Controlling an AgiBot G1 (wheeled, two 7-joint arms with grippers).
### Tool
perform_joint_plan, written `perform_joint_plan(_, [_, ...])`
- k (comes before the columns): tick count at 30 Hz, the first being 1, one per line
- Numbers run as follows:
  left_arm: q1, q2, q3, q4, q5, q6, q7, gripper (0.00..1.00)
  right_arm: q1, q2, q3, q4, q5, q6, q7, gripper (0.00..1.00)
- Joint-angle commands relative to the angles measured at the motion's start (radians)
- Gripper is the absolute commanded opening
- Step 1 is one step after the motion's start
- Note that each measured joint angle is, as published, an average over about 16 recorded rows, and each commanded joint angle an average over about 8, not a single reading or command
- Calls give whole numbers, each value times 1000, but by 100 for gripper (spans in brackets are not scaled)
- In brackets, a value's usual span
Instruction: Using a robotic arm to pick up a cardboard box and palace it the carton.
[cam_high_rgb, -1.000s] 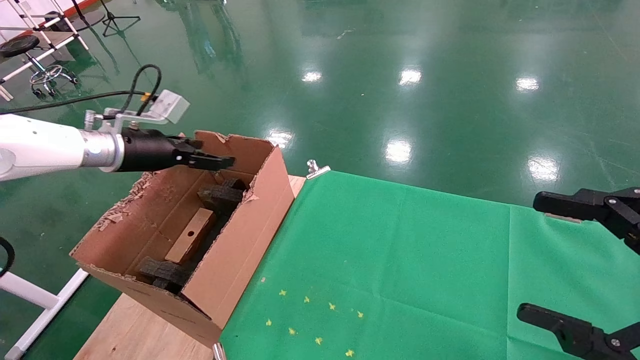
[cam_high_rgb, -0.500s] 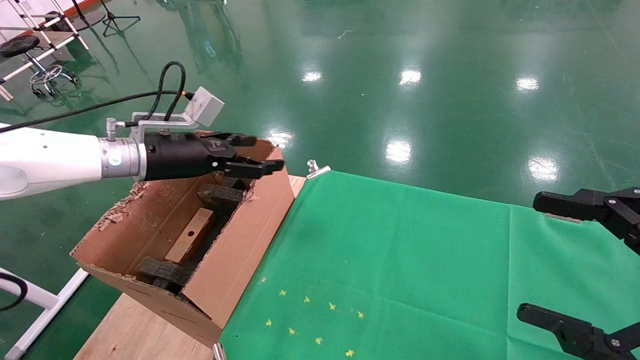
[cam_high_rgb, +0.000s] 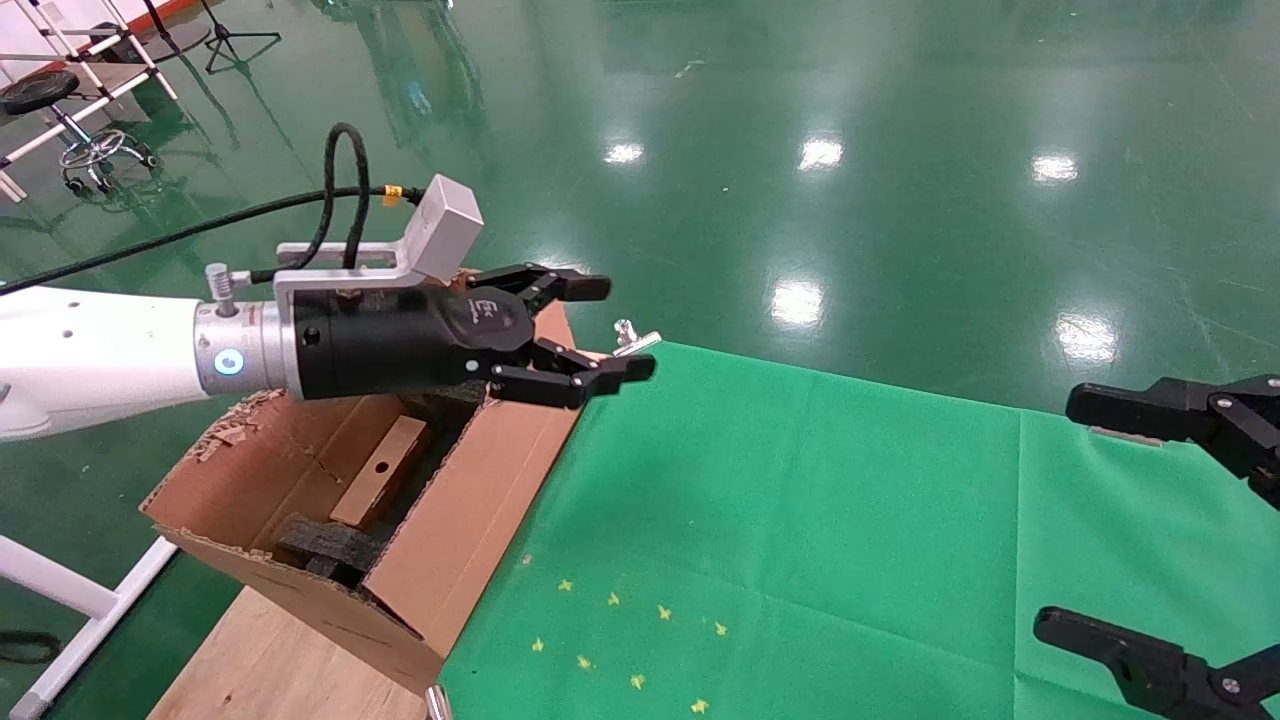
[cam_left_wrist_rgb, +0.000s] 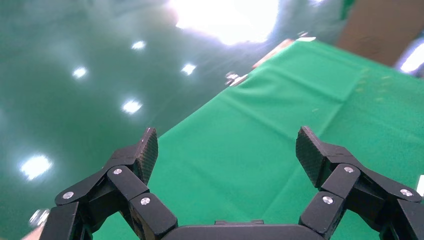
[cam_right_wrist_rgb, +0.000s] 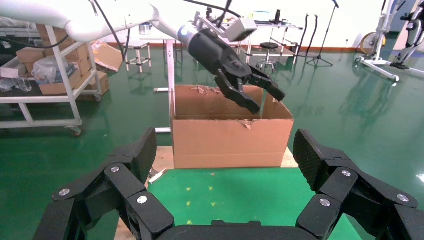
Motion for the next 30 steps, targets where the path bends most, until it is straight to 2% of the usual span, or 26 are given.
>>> perform_joint_plan(1, [24,-5,-15,-35,-33,16,10,100,0,0,0,0,0,0,0,100])
perform_joint_plan(20, [237,-46,-150,-352,-329,162,105,100,0,0,0,0,0,0,0,100])
perform_joint_plan(30, [255,-50,-162,-376,-355,174,111,100,0,0,0,0,0,0,0,100])
